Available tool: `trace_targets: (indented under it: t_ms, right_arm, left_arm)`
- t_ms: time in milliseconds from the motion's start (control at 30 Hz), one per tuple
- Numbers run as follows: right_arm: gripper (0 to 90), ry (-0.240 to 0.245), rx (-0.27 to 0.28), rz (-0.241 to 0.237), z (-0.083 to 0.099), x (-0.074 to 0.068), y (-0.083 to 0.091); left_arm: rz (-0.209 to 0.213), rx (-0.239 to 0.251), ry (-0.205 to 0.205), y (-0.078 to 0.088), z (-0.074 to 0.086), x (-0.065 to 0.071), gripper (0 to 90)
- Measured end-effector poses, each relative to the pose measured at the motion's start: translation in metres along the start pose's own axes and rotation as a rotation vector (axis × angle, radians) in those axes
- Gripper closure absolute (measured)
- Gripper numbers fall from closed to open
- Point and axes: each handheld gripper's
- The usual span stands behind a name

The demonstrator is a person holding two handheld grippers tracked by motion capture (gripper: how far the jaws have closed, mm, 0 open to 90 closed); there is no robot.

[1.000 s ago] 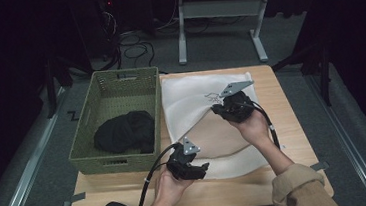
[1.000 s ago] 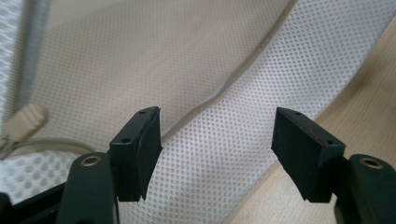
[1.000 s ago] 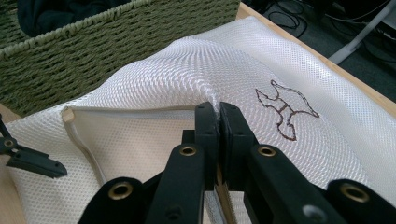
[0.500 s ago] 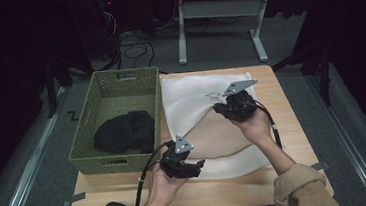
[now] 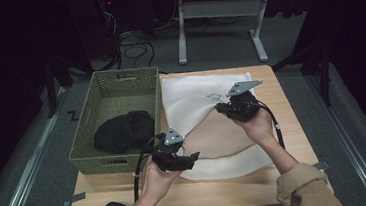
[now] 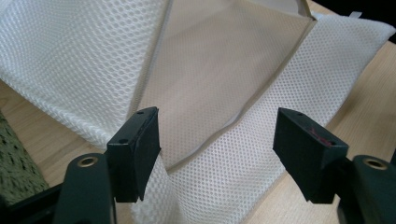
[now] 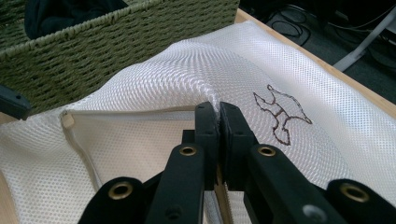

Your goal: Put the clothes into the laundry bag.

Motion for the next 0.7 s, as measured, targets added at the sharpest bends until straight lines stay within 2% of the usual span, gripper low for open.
trace_targets:
  t_ms: [267,400,700]
  right_arm:
    - [87.7,0.012,-0.015,-0.003,-0.002,-0.002,-0.001]
    - [87.7,0.017,-0.012,-0.004,-0.002,-0.004,-0.002]
    - [87.7,0.03,-0.014,-0.008,-0.005,-0.005,-0.003]
  left_arm:
    - [-0.01,0.02,0.008,0.015,-0.006,-0.007,31.3]
    - [-0.035,0.034,-0.003,0.023,-0.008,-0.011,30.5]
    - [-0.032,0.052,0.037,0.034,-0.014,-0.021,29.4]
Point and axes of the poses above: each handheld gripper's, and its own axes: y roughly backward along the jaws, z roughly out of its underside, x roughly to its right, and after that the axes turned 8 degrees about y, right-handed
